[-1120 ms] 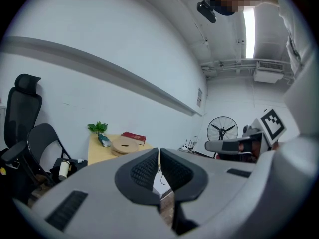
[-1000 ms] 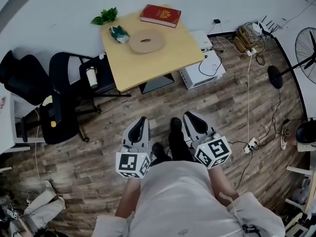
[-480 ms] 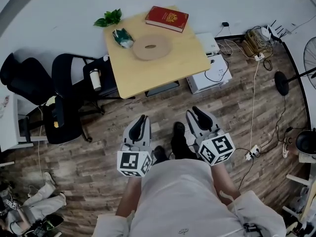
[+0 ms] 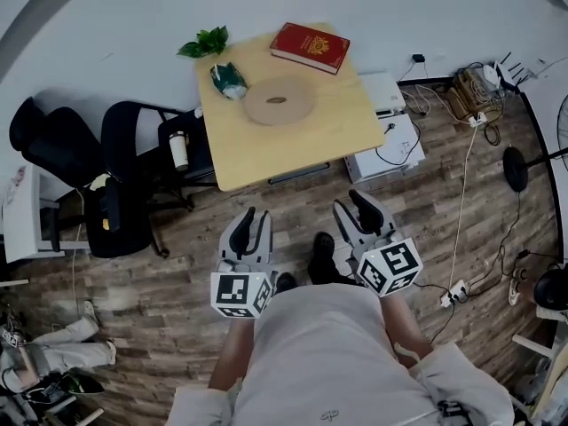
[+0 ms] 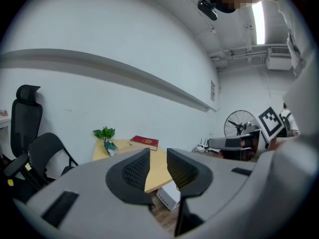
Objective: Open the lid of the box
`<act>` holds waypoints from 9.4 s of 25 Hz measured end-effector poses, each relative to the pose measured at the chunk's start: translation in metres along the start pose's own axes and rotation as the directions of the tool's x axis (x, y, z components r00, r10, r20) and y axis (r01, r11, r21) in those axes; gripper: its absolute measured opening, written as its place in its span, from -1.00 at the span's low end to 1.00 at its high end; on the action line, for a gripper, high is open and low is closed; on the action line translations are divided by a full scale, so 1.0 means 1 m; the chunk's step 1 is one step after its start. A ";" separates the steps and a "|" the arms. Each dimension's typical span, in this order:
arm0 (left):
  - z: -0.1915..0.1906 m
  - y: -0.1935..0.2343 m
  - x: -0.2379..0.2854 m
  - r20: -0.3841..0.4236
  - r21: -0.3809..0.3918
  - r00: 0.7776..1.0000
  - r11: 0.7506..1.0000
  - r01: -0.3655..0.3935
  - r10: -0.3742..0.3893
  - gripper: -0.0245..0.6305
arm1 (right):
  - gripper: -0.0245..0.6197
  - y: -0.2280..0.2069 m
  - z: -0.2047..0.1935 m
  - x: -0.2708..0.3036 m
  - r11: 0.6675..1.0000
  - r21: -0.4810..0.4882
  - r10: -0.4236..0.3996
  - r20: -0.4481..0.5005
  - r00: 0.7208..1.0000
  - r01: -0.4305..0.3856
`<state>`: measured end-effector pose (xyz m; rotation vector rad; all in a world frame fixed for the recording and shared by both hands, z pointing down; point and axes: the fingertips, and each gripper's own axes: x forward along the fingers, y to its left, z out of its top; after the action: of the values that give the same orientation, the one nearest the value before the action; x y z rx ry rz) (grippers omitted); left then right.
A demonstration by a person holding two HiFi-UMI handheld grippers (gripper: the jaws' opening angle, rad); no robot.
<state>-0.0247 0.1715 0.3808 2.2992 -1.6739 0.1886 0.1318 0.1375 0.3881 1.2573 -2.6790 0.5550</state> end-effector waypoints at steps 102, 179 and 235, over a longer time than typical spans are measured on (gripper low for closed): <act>0.007 0.207 0.230 -0.156 -0.027 0.977 0.990 0.140 -0.142 -0.39 | -0.14 -0.042 -0.007 0.320 0.902 -0.425 -0.081 -0.333 0.939 -0.073; -0.046 0.202 0.232 -0.288 -0.036 0.947 0.989 0.141 -0.146 -0.39 | -0.04 -0.114 -0.143 0.406 0.572 -0.742 -0.223 -0.551 0.804 -0.350; -0.017 0.200 0.218 -0.219 -0.010 0.964 0.988 0.156 -0.154 -0.39 | -0.60 -0.089 -0.091 0.396 0.525 -0.760 -0.162 -0.530 0.832 -0.382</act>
<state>-0.1438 -0.0775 0.4871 2.3066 -1.3823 0.3988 -0.0591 -0.1635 0.6034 0.4899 -2.0178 -0.3753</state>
